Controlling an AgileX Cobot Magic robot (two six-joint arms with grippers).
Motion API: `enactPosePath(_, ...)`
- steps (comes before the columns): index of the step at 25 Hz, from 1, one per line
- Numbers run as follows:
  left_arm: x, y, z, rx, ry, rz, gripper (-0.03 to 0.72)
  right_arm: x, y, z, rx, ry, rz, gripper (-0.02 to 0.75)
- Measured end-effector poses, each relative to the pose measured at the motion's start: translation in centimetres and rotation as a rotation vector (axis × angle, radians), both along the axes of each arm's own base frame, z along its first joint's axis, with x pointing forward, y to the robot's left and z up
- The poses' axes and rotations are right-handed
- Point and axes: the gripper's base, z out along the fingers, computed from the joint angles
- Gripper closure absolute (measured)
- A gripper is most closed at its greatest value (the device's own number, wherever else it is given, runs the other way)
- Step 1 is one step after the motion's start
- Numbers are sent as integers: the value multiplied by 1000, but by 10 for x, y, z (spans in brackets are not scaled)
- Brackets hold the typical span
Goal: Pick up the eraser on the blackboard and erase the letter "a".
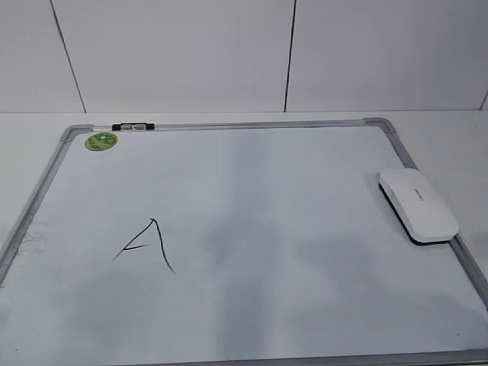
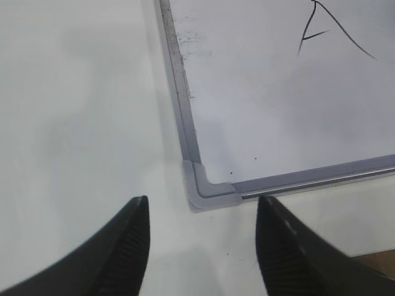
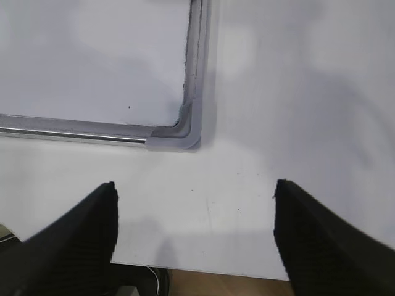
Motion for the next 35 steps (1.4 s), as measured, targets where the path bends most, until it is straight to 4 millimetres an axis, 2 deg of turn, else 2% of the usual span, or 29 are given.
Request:
enactPosePath(8, -13, 0, 3, 0, -88, 0, 275, -5, -5, 1, 0, -31, -109, 143)
enactPosePath(13, -25, 0, 5, 2, -167, 14, 290, -25, -7, 5, 6, -163, -179, 143)
enactPosePath(22, -45, 0, 6, 7, -301, 45, 296, -53, -6, 6, 15, -345, -180, 144)
enactPosePath(30, -48, -1, 5, 6, -313, 45, 298, -56, -6, 6, 15, -364, -180, 143)
enactPosePath(35, -48, -1, 5, 6, -313, 45, 327, -56, -6, 6, 14, -364, -181, 144)
